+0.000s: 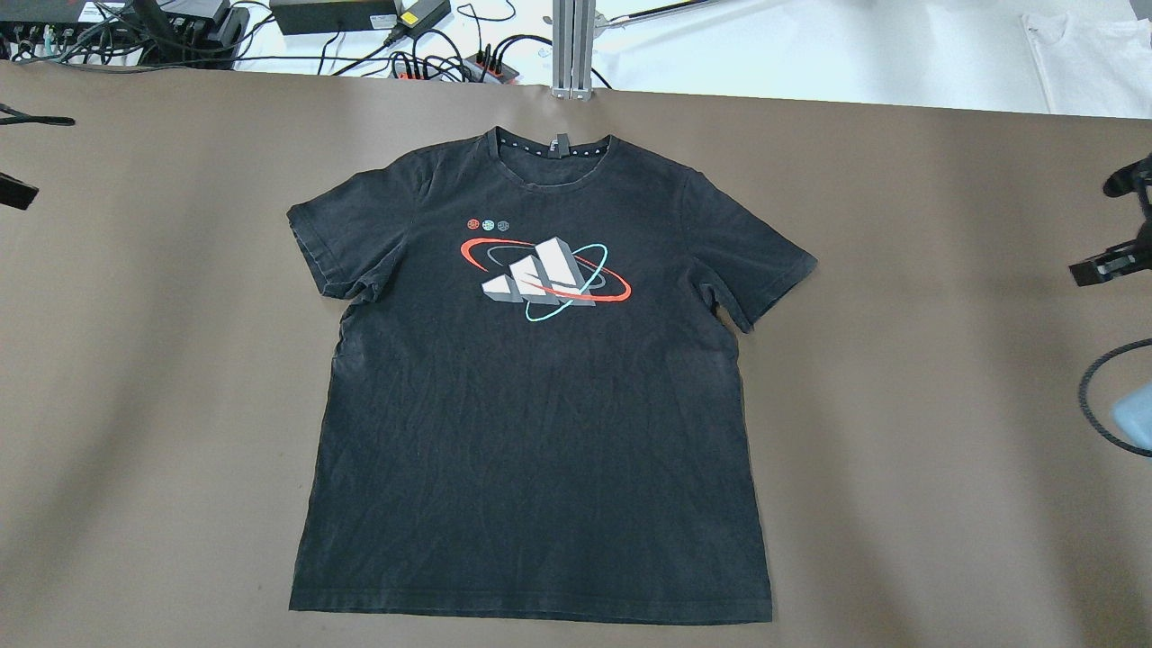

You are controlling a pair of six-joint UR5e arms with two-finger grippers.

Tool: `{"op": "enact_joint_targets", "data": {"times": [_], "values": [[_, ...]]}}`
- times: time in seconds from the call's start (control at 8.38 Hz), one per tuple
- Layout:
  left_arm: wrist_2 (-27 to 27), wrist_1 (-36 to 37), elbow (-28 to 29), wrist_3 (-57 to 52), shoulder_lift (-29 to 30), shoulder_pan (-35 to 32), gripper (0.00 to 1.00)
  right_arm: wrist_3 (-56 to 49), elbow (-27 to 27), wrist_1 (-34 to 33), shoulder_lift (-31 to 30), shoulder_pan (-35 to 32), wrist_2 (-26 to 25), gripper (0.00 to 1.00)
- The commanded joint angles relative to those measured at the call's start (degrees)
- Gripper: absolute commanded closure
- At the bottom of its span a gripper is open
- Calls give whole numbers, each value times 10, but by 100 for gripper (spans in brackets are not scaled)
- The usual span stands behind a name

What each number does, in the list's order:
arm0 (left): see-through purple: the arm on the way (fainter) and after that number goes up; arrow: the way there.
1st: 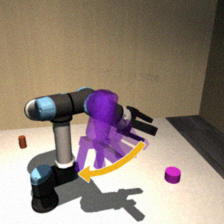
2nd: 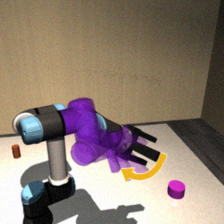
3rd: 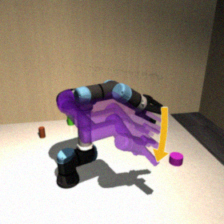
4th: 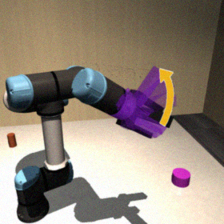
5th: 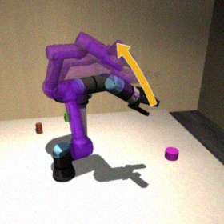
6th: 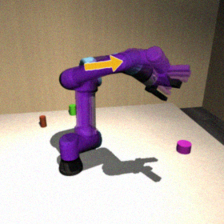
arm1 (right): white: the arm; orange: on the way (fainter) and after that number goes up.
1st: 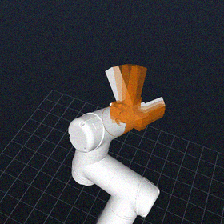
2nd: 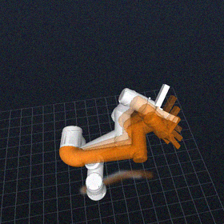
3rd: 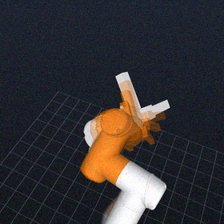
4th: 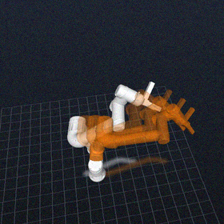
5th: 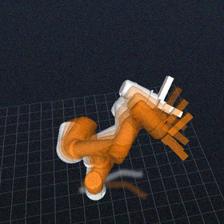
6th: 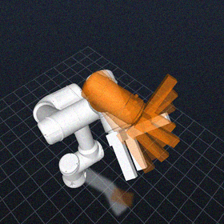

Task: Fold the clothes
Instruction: 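Move both grippers in toward the shirt's sleeves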

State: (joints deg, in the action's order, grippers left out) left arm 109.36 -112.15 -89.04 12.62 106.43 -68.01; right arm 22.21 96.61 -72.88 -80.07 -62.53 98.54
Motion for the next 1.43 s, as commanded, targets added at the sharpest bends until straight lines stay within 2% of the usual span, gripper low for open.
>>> {"op": "enact_joint_targets", "data": {"times": [0.0, 0.24, 0.36, 0.72, 0.84, 0.95, 1.31], "values": [[1, -39, 116, 57, 98, 42, 0, 99, -19, 0, 41, 56, -1, 6], [2, -114, 216, 119, 158, 75, 0, 107, -32, 0, 68, 69, 0, 6], [9, -126, 239, 156, 182, 99, 0, 107, -33, 0, 70, 77, -1, 6], [31, -151, 251, 207, 196, 128, 2, 107, -33, 0, 70, 78, -1, 6], [32, -152, 261, 206, 196, 128, 24, 107, -33, 0, 70, 80, -2, 6], [31, -164, 275, 206, 196, 128, 41, 107, -33, 0, 70, 82, -2, 6], [31, -188, 299, 206, 194, 126, 41, 107, -33, 0, 70, 81, -2, 6]]}}
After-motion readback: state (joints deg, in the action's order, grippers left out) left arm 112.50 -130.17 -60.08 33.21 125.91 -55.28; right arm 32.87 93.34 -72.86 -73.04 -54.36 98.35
